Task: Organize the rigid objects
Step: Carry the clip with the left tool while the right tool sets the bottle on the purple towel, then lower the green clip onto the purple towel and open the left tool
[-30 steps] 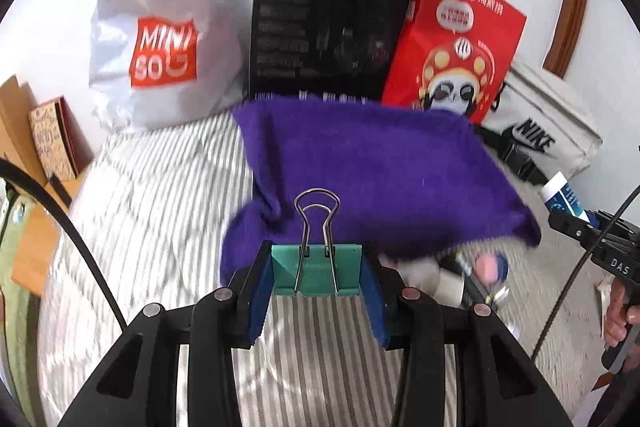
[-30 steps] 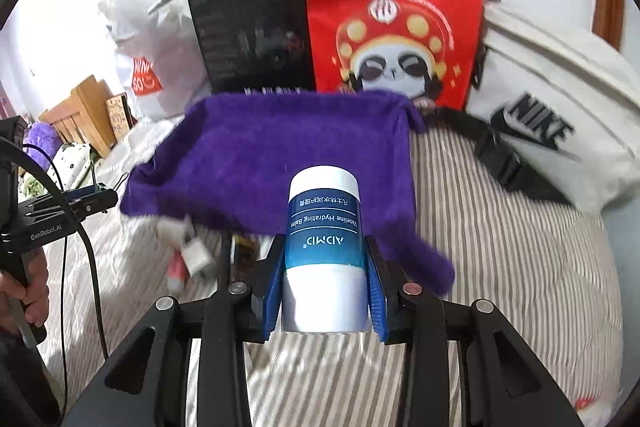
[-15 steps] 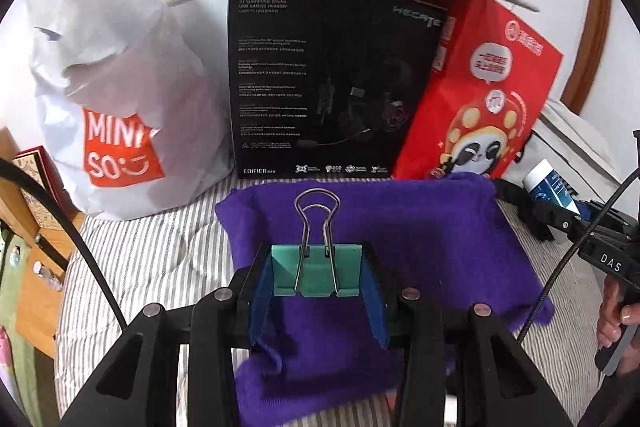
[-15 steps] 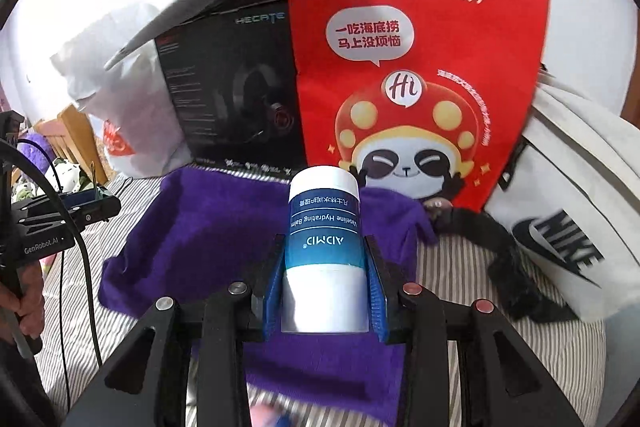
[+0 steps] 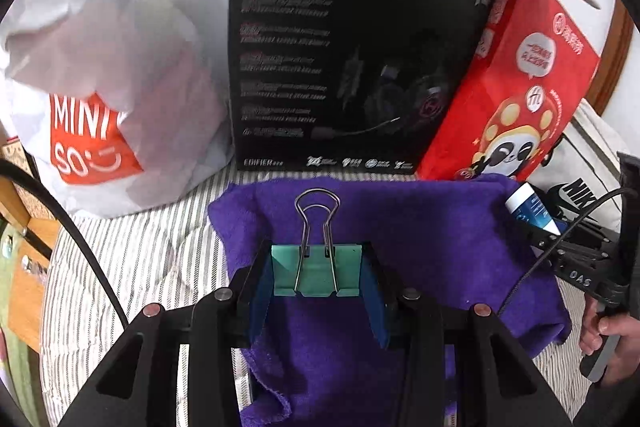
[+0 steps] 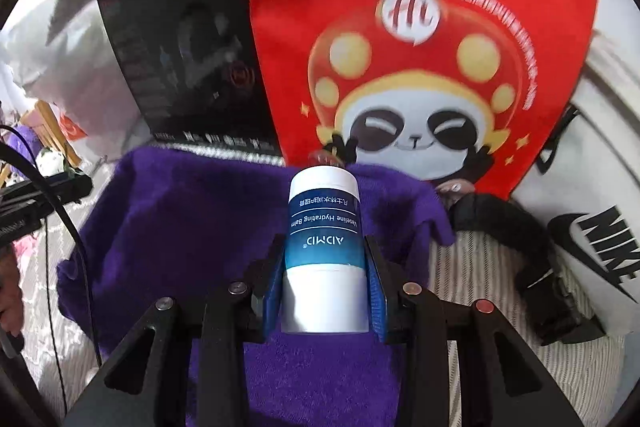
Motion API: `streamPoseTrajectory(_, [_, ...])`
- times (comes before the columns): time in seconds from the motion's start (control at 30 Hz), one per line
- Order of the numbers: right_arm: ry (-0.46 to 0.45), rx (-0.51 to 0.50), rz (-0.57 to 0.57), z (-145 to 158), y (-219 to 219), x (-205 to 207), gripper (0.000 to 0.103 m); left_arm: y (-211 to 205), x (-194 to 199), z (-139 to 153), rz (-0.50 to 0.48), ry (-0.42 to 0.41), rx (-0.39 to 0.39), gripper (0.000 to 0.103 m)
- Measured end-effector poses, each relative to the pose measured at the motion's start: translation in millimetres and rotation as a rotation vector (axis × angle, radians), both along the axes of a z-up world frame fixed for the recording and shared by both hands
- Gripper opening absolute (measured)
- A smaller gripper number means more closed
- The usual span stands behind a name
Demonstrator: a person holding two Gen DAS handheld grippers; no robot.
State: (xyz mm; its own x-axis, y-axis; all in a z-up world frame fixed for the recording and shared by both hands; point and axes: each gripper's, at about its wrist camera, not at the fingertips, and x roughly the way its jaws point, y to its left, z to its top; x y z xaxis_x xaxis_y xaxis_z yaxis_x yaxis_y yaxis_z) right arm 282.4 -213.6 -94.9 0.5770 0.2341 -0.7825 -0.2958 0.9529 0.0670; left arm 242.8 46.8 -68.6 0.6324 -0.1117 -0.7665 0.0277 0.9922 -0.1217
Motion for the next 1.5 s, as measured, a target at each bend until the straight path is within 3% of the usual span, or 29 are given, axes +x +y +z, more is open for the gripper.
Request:
streamPoseTrajectory(0.3, [0.098,-0.063,-0.037,-42.3,1.4,20.1,0.036,3.4,3.9,-10.9,-0.007,0.028,-0.005,0.039])
streamPoseTrajectory(0.67, [0.112,-0.078,-0.029,-49.6,1.2,23.1,0.037,-0.7,9.7,-20.4,-0.021,0.053,0.008,0.039])
streamPoseTrajectory(0.7, [0.117,-0.075,-0.025,-49.0,1.6,23.4,0.038,-0.5,10.6,-21.9,-0.020,0.056,0.007,0.039])
streamPoseTrajectory(0.83, [0.140,-0.061,0.006,-48.3,5.6,22.5,0.059,1.4,13.4,-28.6,-0.017,0.073,-0.002,0.039])
streamPoseTrajectory(0.9, [0.142,-0.074,0.013,-48.1,7.7,21.5,0.060,0.5,13.6,-30.7,-0.020,0.074,-0.001,0.039])
streamPoseTrajectory(1.07, [0.115,-0.072,0.035,-28.7,6.9,12.9,0.060,-8.7,16.6,-36.8,-0.035,0.074,0.007,0.039])
streamPoseTrajectory(1.5, [-0.017,-0.051,0.050,33.3,-11.6,-8.1,0.064,-26.7,30.9,-57.6,-0.027,0.114,0.125,0.039])
